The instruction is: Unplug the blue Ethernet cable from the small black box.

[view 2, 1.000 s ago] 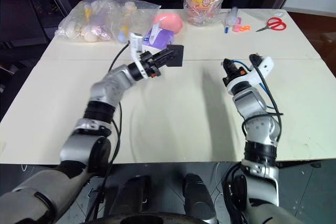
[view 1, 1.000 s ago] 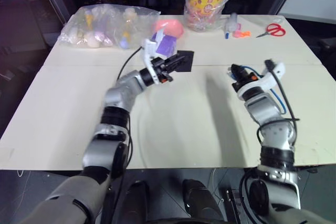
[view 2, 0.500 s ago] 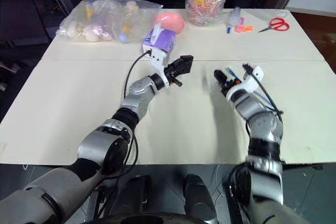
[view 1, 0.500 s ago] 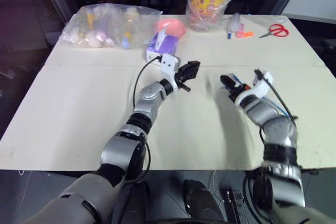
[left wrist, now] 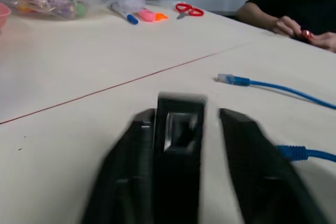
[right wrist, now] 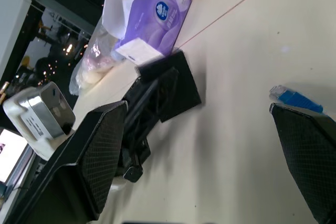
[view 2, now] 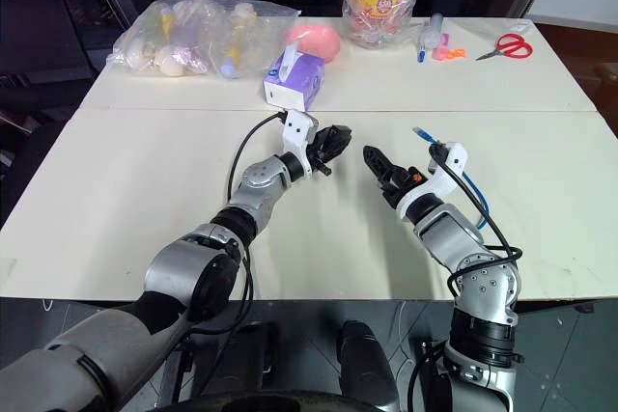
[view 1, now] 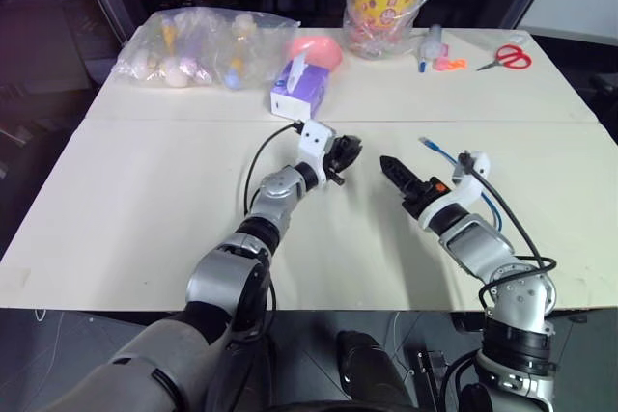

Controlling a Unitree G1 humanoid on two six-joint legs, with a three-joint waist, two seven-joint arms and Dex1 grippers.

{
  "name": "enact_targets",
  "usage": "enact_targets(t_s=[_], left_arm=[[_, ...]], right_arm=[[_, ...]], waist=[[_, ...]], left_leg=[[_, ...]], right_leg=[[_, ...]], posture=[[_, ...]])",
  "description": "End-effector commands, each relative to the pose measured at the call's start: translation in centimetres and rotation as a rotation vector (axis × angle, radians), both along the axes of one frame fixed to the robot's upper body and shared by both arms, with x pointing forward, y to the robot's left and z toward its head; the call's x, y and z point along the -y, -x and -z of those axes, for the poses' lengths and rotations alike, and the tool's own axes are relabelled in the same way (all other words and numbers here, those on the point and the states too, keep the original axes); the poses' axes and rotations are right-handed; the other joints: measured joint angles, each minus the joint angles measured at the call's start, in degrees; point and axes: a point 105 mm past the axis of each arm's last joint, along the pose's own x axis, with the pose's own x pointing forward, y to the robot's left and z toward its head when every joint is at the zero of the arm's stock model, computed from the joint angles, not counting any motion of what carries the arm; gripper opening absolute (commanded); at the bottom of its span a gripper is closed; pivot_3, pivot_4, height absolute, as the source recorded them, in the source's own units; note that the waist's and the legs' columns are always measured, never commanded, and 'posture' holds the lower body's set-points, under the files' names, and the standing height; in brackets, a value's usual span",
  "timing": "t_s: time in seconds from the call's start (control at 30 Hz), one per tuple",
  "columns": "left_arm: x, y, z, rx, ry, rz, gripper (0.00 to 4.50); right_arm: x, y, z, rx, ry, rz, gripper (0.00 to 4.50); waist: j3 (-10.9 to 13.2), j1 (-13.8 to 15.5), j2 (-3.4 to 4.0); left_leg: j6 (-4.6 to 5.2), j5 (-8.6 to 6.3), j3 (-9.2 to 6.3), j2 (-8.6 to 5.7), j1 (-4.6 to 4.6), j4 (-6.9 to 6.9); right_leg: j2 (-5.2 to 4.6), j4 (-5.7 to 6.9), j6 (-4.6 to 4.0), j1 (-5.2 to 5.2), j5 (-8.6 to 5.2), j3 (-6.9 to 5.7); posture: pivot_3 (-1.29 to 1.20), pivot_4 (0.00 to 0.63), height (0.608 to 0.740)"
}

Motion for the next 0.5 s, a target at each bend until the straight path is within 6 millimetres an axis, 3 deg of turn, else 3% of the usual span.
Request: enact_targets(t_s=[0.03,0.13,0.33,0.5], left_arm=[[-0.6,0.1,0.3,-0.004,0.007,0.015,3.43],[-1.1,0.2,0.8,-0.051,-0.002,0.054,4.49],[-4.5,1.3,-0.4,-0.059,-0.009,0.207,4.49],[-9.3,3.6,-2.6,-0.086,-0.026,0.239,4.49]], right_arm=[[0.7,0.3,-1.9,0.082,0.001,0.006,4.5],[0.9,0.4,-2.0,0.091,0.02,-0.001,4.5],[1.8,1.2,-2.6,0.131,0.082,-0.023,4.5],[1.9,2.9,-2.9,0.179,0.243,-0.13,4.5]], waist=[[0.0,0.0,0.0],[0.0,0.0,0.0],[0.0,-0.5,0.02],[0.0,-0.4,0.04]], left_leg=[[0.0,0.0,0.0,0.0,0.0,-0.02],[0.0,0.0,0.0,0.0,0.0,-0.03],[0.0,0.0,0.0,0.03,0.01,-0.05],[0.0,0.0,-0.03,0.07,0.02,-0.07]], right_leg=[[0.0,0.0,0.0,0.0,0.0,0.0],[0.0,0.01,0.0,-0.01,0.0,-0.01],[0.01,0.02,-0.02,-0.01,0.0,0.01],[0.02,0.16,-0.03,-0.05,-0.01,-0.01]], posture=[[0.0,0.15,0.74],[0.0,0.15,0.74],[0.0,0.15,0.74],[0.0,0.15,0.74]])
